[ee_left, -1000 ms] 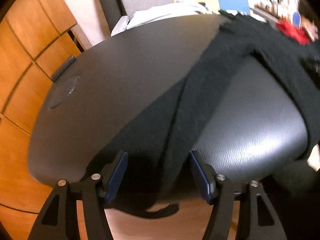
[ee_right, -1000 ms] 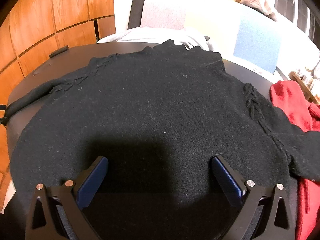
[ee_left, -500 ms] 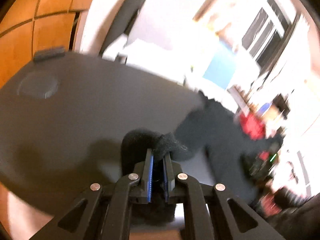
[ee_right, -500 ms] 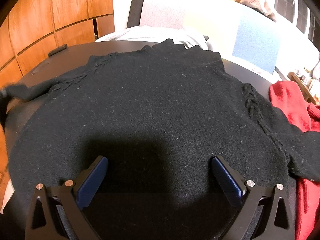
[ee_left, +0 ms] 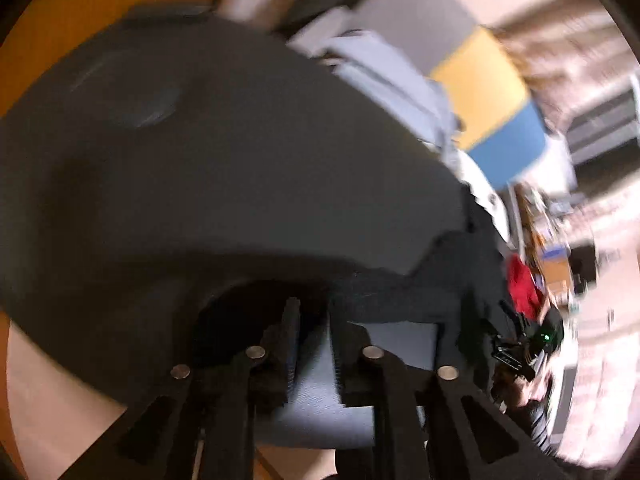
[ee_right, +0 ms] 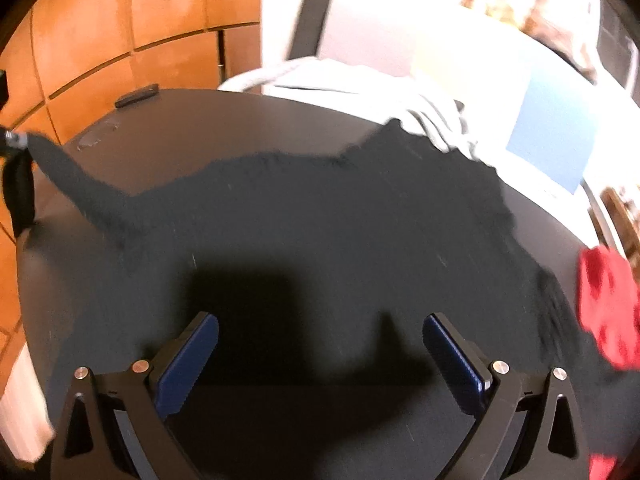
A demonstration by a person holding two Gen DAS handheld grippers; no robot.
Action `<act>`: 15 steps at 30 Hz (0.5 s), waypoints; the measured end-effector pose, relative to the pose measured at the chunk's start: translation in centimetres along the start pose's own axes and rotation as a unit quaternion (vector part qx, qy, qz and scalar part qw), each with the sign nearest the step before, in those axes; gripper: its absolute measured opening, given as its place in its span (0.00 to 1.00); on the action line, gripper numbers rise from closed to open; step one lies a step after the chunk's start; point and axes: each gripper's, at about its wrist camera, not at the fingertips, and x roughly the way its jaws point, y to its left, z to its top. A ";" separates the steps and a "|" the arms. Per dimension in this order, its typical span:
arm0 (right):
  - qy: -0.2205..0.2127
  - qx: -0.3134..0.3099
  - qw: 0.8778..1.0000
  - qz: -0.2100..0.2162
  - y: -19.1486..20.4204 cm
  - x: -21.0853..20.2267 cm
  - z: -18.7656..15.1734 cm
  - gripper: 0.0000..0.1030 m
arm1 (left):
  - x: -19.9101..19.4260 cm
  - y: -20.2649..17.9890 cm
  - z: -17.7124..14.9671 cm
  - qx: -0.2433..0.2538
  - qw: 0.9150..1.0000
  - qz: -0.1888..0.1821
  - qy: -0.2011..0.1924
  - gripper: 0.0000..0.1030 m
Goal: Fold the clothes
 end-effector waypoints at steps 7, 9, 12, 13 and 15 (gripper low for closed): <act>0.016 -0.007 1.000 0.020 2.7 4.9 2.5 1.00 | -1.2 4.5 -5.9 -0.025 0.990 0.135 -0.027 0.30; 0.020 -0.007 1.000 0.022 3.2 5.6 2.6 1.00 | -0.7 2.9 -7.9 0.033 0.985 0.166 -0.041 0.35; 0.012 -0.011 1.000 0.025 3.5 5.6 3.2 1.00 | 0.1 0.4 -10.8 0.121 0.968 0.210 -0.060 0.48; 0.011 -0.015 0.999 0.030 3.7 5.6 3.5 1.00 | 0.3 -0.4 -11.7 0.150 0.961 0.224 -0.066 0.55; 0.011 -0.024 0.999 0.046 4.1 5.7 4.2 1.00 | 0.8 -2.0 -13.7 0.208 0.942 0.252 -0.079 0.68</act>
